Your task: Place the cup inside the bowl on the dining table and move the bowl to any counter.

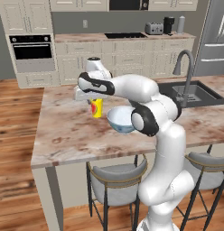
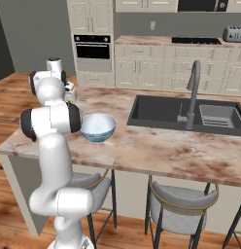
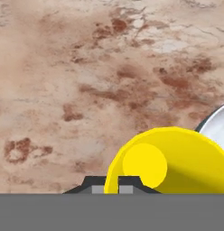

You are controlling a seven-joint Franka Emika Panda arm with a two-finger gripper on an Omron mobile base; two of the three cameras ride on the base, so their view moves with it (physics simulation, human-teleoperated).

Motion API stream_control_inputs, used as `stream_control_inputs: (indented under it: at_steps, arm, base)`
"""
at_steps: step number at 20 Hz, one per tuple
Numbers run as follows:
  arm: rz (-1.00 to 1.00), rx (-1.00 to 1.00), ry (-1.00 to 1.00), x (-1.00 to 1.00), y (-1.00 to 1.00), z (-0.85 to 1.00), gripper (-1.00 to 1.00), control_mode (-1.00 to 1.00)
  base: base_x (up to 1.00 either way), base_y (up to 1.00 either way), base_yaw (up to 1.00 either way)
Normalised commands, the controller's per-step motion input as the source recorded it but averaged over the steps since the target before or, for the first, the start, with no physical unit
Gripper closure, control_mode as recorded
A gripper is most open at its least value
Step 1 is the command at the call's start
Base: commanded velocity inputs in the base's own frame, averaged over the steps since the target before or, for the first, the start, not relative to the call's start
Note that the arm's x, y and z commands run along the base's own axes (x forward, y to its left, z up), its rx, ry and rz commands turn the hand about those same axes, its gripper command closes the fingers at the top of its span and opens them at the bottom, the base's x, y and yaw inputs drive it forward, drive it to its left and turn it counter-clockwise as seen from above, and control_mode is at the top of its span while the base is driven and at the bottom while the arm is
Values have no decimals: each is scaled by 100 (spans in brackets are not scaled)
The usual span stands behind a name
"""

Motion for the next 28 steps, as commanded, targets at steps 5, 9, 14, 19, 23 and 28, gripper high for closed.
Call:
stream_control_inputs:
  at_steps: [5, 9, 14, 19, 23, 28]
  arm:
    - [1, -2, 0, -43, -45, 37, 100, -100]
    - [0, 0, 0, -31, -45, 29, 100, -100]
    - [0, 0, 0, -7, -56, 13, 100, -100]
    - [2, 0, 0, 0, -57, 0, 100, -100]
    - [7, 0, 0, 6, -48, 0, 100, -100]
    - [8, 0, 0, 12, -29, 0, 100, -100]
  base:
    - [0, 0, 0]
    - [0, 0, 0]
    - [0, 0, 0]
    - [0, 0, 0]
    - [0, 0, 0]
    - [0, 0, 0]
